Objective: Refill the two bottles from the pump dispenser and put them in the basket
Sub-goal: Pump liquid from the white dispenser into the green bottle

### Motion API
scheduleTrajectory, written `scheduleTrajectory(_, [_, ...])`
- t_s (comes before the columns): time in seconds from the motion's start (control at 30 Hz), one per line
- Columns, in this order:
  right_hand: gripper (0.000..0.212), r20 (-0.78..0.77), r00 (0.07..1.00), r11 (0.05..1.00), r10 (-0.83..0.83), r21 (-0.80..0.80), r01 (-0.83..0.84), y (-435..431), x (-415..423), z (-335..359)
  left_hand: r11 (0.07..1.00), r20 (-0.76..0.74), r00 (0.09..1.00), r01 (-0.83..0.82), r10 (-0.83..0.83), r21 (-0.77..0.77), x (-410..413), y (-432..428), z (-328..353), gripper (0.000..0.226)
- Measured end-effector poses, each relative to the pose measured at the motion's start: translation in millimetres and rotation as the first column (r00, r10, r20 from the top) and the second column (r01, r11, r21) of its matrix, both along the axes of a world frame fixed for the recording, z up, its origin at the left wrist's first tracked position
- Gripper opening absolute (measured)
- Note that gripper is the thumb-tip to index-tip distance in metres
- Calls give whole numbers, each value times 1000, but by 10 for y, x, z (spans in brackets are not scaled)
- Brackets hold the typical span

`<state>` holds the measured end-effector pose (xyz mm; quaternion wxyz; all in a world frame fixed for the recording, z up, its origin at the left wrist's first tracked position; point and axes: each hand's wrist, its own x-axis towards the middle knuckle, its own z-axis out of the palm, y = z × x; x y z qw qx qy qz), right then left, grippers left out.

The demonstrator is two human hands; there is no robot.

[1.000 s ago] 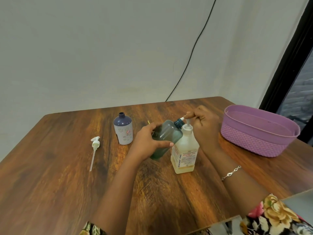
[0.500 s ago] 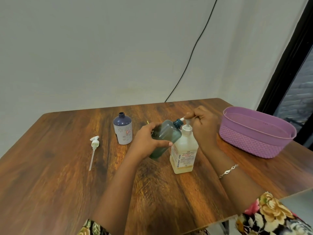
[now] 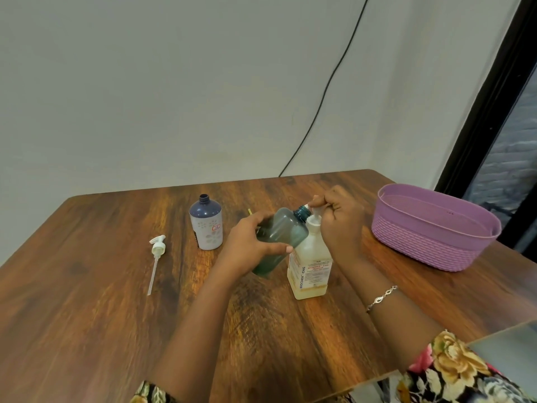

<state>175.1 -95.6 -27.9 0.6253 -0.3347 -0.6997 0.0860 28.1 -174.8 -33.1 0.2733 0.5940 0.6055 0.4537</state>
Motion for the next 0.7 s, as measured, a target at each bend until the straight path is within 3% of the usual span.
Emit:
scheduleTrajectory(0.07, [26, 8, 1000, 1000, -2, -14, 3, 36, 14, 50, 1000, -8, 1000, -3, 3, -2, -9, 6, 10, 70])
scheduleTrajectory(0.23, [30, 69, 996, 991, -61, 124, 52, 3, -35, -123, 1000, -25, 1000, -5, 4, -27, 6, 34, -34, 70])
scheduleTrajectory(0.4, [27, 56, 998, 995, -28, 98, 22, 19, 14, -149, 999, -42, 999, -13, 11, -43, 32, 31, -47, 72])
scheduleTrajectory(0.57, [26, 9, 999, 998, 49, -43, -49, 10, 59, 3, 1000, -31, 999, -12, 12, -18, 23, 5, 42, 70])
scheduleTrajectory(0.7, [27, 61, 998, 998, 23, 56, -27, 5, 85, -39, 1000, -32, 999, -7, 6, -15, 19, 3, 36, 70])
